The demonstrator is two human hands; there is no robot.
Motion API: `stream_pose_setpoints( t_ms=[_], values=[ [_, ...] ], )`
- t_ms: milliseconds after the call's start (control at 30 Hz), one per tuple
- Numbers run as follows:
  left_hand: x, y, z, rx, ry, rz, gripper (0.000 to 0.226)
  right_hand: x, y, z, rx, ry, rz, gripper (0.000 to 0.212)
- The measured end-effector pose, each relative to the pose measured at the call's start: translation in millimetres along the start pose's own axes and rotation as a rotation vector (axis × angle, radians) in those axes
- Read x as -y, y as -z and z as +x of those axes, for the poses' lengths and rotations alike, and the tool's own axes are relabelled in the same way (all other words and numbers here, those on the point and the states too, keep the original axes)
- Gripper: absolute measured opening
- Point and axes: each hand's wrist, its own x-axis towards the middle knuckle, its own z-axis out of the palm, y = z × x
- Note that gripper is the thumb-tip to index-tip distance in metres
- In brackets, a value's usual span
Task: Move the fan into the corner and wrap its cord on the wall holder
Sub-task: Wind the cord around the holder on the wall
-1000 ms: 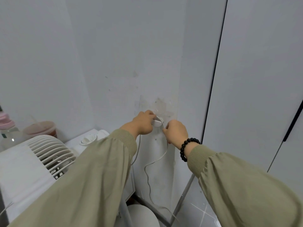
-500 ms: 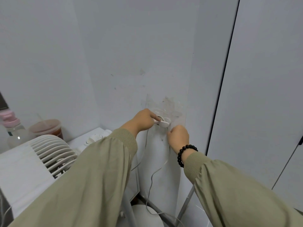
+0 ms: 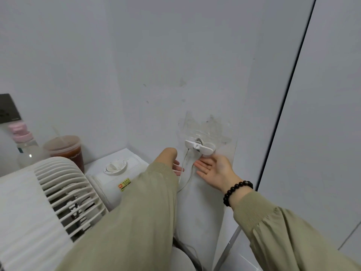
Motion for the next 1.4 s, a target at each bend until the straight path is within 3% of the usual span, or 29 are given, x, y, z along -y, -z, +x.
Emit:
stream_pose_setpoints(
  t_ms=[200,367,733,967,1067,1167,1300,1333,1400],
  values=[
    [8.4,-10.2,11.0,0.047,0.042,-0.093,0.052,8.1,4.6,-5.2,0.116,-0.013,-0.03,0.049],
    [9.5,-14.1,20.9,0.039,0.027,-0.224,0.051,11.7,7.9,-7.9,0.172,-0.019,-0.028,0.05],
    [-1.9,-18.4,24.8,0.004,-0.037,-0.505,0.053,13.8,8.5,-9.3,0.174,-0.026,-0.101,0.042],
    [-25.0,-13.5,17.3,-0.013,-0.18,-0.742,0.046,24.5,10.6,-16.5,0.131,0.031,-0.244,0.054],
    [-40.5,-9.3,13.6,-0.034,-0.306,-0.75,0.043,27.8,8.7,-23.7,0.076,0.096,-0.403,0.047],
    [-55.8,-11.4,6.3,-0.054,-0.416,-0.655,0.032,28.3,3.1,-30.8,-0.072,0.259,-0.745,0.032],
    [-67.3,-17.0,-6.6,-0.015,-0.522,-0.581,0.025,30.2,-2.0,-42.9,-0.316,0.781,-1.395,0.031],
    [-69.2,-17.0,-10.6,0.003,-0.546,-0.591,0.024,30.9,-4.2,-44.9,-0.31,0.873,-1.473,0.037],
    [-75.2,-14.1,-18.2,0.027,-0.595,-0.6,0.023,31.7,-8.8,-42.9,-0.193,0.89,-1.569,0.049]
  ],
)
